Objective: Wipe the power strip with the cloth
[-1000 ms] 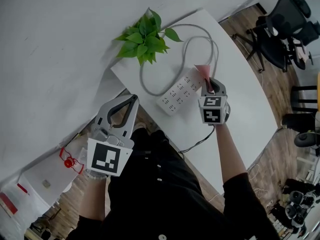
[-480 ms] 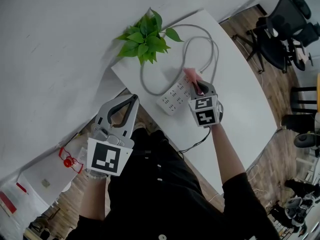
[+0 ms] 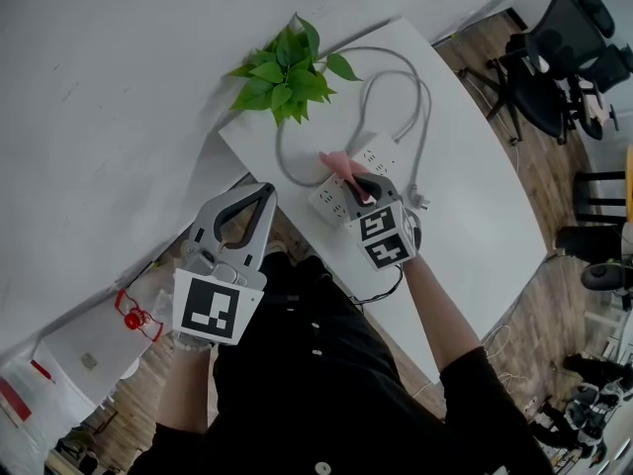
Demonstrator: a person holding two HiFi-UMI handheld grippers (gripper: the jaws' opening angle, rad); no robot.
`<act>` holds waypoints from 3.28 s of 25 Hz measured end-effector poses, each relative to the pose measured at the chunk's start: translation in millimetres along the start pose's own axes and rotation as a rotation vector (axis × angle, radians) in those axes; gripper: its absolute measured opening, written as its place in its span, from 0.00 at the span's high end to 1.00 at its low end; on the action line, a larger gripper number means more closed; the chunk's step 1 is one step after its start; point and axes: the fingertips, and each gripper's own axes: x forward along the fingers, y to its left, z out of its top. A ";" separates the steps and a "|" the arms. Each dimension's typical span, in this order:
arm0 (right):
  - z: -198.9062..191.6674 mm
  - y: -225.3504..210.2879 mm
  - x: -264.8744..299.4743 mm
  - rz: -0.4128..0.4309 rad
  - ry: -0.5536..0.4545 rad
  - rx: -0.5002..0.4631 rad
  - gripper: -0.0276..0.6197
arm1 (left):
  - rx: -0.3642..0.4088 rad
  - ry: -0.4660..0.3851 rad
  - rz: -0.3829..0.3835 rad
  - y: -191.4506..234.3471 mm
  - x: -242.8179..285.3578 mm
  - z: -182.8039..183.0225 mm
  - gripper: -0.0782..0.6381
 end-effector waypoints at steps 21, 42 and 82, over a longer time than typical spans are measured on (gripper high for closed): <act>-13.0 95.8 -21.8 0.292 0.008 -0.074 0.87 | 0.008 -0.013 -0.013 -5.7 0.7 2.6 0.87; 34.0 -22.3 -116.7 -0.268 -0.328 0.195 0.87 | 0.052 -0.080 -0.117 -23.7 23.3 31.6 0.87; 30.9 -54.6 -204.5 -0.517 -0.442 0.295 0.87 | 0.104 -0.110 -0.215 -45.5 37.5 54.4 0.87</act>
